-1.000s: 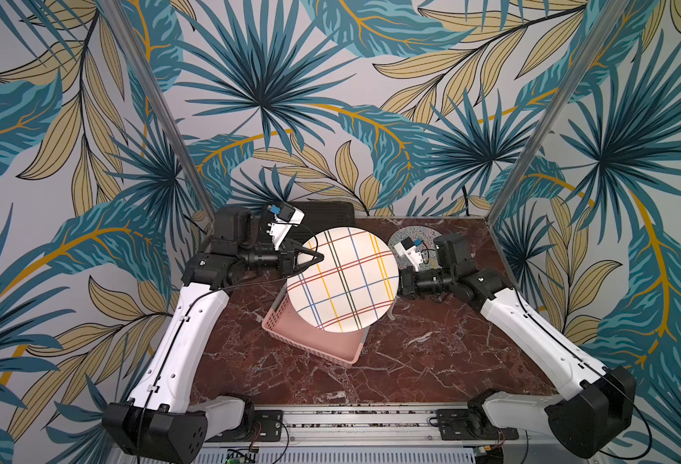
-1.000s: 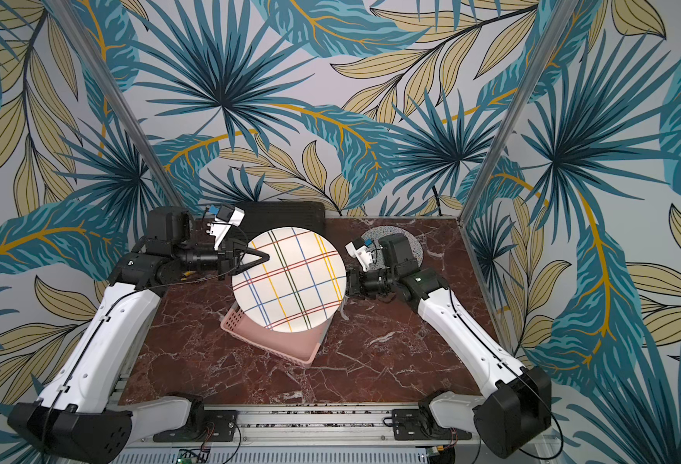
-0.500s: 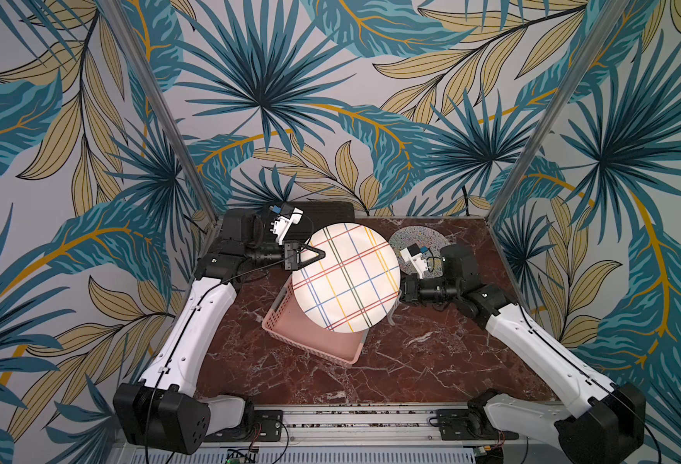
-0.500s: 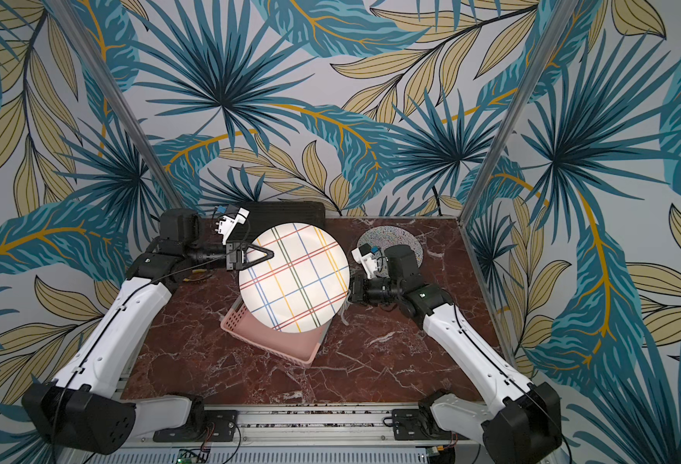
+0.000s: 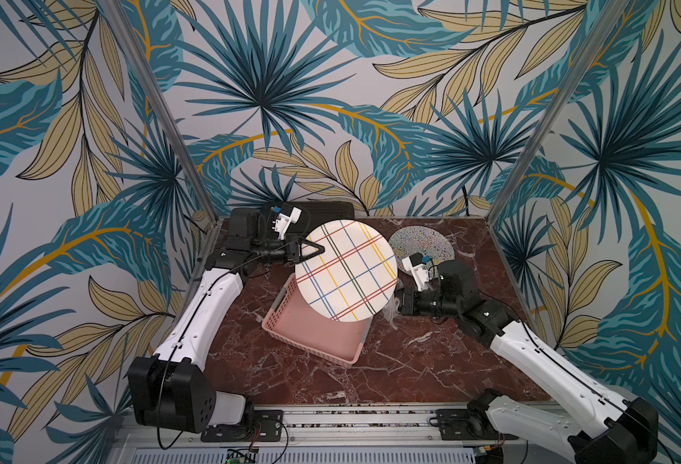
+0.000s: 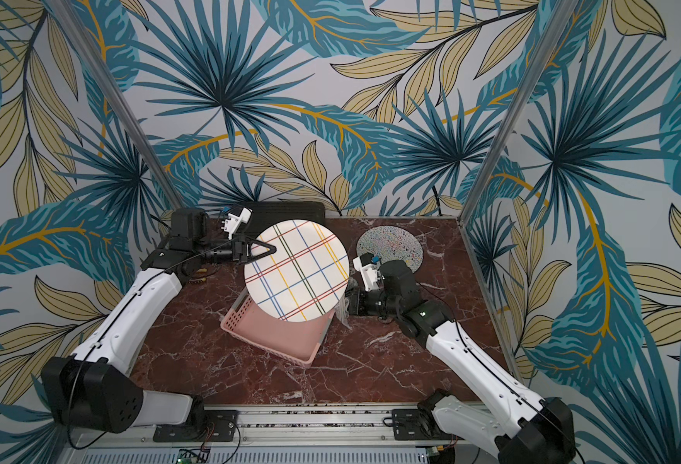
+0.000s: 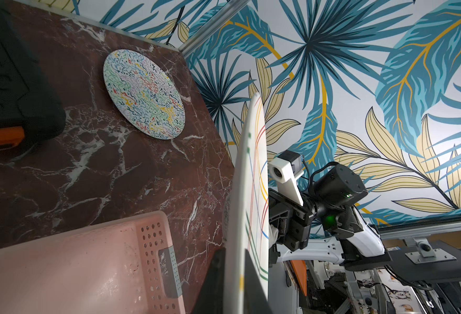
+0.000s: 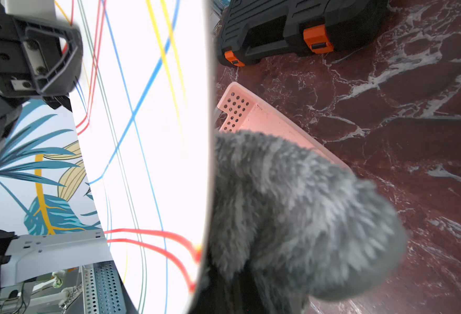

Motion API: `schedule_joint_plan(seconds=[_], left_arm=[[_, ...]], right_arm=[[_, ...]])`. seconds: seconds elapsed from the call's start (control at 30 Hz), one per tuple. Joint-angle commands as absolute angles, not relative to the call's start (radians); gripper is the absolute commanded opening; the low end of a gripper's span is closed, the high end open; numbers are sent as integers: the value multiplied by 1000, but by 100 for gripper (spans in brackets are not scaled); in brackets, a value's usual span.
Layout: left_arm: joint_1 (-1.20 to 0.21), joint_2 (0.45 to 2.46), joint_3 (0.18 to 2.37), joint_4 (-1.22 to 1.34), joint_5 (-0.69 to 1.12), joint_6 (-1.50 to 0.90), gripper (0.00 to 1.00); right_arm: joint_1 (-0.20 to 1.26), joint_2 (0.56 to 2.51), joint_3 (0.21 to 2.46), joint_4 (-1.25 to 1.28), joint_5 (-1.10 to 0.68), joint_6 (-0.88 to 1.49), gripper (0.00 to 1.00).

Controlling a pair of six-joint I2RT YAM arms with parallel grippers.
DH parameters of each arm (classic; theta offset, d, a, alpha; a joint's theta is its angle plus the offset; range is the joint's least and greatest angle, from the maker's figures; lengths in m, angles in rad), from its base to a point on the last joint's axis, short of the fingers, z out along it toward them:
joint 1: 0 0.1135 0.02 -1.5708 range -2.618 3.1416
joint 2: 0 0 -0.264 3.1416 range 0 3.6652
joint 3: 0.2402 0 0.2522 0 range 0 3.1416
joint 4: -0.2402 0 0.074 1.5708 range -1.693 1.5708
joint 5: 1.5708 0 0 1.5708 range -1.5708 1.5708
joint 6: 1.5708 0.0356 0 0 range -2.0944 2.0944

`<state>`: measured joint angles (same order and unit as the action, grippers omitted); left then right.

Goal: Wipe the wet plate dry
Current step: Wipe the plate with towel.

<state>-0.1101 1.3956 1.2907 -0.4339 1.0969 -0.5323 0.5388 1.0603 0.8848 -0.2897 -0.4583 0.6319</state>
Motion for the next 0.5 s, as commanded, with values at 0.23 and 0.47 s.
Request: schedule_joint_plan(seconds=[0.23, 0.47], left_arm=[[-104, 1421, 1260, -331, 1019, -552, 0], [-105, 1428, 1243, -310, 1031, -576, 0]], right_arm=[[776, 998, 853, -109, 13, 455, 0], [919, 979, 814, 16, 241, 394, 0]])
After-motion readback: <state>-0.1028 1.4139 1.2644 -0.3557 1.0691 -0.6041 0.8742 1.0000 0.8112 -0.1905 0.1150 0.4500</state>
